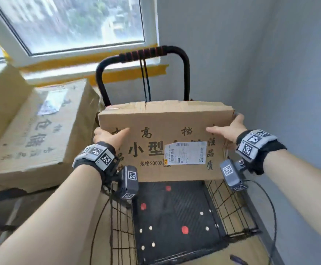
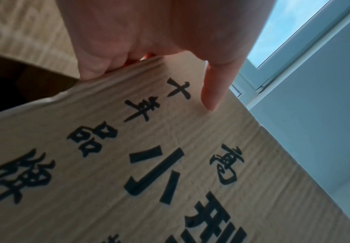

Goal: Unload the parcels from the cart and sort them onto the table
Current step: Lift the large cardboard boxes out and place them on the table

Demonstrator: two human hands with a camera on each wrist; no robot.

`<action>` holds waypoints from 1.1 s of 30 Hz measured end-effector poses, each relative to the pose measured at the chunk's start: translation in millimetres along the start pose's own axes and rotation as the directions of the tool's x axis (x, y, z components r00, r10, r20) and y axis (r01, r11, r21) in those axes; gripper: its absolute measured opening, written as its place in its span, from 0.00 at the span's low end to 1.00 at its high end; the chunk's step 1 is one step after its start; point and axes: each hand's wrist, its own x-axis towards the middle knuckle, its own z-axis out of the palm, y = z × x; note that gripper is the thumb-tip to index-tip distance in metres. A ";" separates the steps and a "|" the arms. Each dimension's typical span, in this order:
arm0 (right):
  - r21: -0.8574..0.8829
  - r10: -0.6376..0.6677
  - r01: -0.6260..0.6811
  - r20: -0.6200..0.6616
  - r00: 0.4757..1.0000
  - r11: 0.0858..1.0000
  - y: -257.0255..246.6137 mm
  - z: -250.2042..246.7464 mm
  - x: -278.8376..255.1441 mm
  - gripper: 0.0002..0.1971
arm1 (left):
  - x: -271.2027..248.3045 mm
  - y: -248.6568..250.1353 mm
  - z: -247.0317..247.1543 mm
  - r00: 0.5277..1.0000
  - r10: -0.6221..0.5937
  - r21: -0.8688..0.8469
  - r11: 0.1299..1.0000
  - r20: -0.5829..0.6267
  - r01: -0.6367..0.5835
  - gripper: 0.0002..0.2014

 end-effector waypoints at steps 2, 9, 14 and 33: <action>-0.016 -0.109 0.109 0.005 0.994 0.994 -17.0 -19.3 -10.1 0.54 | -16.9 21.3 -13.1 0.999 0.029 0.018 0.999 -0.038 -0.028 0.48; -0.066 -0.289 0.285 -0.077 0.954 0.956 -48.6 -75.2 -27.8 0.41 | -68.4 64.3 -43.1 0.986 0.098 -0.027 0.994 -0.132 -0.102 0.56; -0.222 -0.422 0.406 -0.027 0.906 0.887 -57.6 -104.8 -34.0 0.52 | -100.8 87.2 -54.0 0.973 0.142 -0.025 0.989 -0.180 -0.149 0.61; -0.416 -0.395 0.478 0.274 0.877 0.774 -40.1 -122.7 -35.3 0.52 | -147.5 121.7 -46.6 0.856 0.450 -0.022 0.882 -0.254 -0.471 0.46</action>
